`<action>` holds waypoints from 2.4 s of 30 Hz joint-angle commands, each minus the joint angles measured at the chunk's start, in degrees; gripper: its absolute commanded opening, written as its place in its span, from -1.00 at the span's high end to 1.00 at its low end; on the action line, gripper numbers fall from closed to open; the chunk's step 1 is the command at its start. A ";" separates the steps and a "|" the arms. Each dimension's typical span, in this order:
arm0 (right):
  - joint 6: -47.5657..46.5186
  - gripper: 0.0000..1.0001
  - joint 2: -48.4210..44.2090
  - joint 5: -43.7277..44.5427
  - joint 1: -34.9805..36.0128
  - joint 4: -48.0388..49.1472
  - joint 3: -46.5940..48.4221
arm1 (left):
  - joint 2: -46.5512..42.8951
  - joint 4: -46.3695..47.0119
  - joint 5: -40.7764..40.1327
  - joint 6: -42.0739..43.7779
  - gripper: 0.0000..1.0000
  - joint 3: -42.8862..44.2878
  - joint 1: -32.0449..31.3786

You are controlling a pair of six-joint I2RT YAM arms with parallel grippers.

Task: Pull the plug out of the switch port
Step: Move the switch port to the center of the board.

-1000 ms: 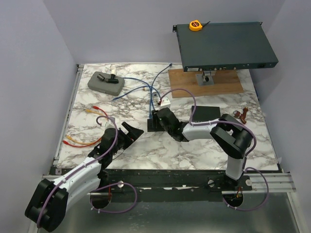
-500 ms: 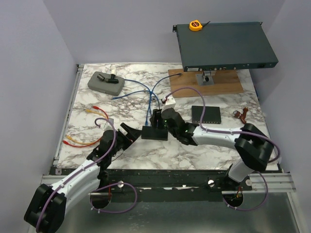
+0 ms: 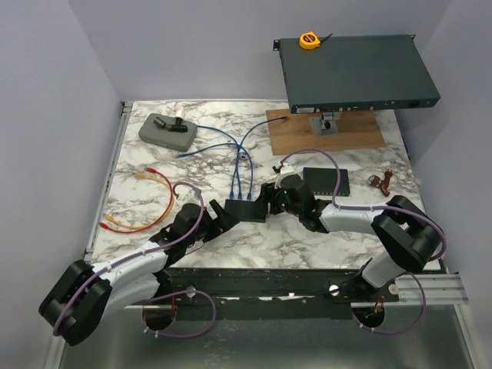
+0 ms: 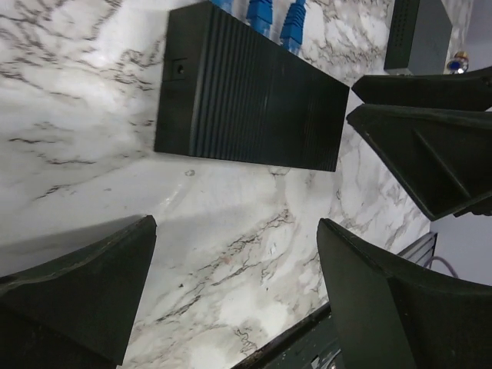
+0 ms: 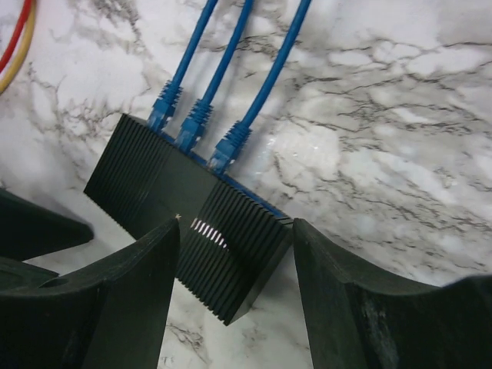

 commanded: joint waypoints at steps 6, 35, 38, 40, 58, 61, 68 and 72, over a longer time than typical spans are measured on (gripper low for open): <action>1.14 -0.24 5.03 -9.18 0.23 8.74 -2.17 | 11.33 -2.66 -1.38 3.61 -0.65 5.50 -2.86; -2.77 -0.20 12.40 -8.63 0.23 8.74 3.88 | 17.48 1.75 -1.19 3.69 -0.58 3.50 3.30; -0.51 -0.13 11.61 -9.92 0.48 8.66 1.65 | 18.05 2.63 -1.05 3.71 -0.50 4.12 4.63; 1.00 -0.06 10.32 -9.74 1.40 9.91 -0.36 | 19.13 2.77 -0.79 4.26 -0.44 5.31 5.37; 17.76 0.16 16.86 -5.63 11.83 18.37 3.16 | 17.37 -2.65 -8.50 4.83 -0.35 13.71 6.50; 18.41 0.15 19.82 -6.14 12.14 18.54 6.99 | 13.93 -5.19 -12.10 4.48 -0.37 13.03 6.67; 17.06 0.02 20.41 -4.42 12.33 18.03 9.94 | 4.04 -11.98 -19.77 2.75 -0.43 10.65 7.19; 12.51 -0.13 15.13 -0.77 12.29 13.26 10.59 | -3.20 -16.31 -22.31 1.79 -0.46 9.23 7.29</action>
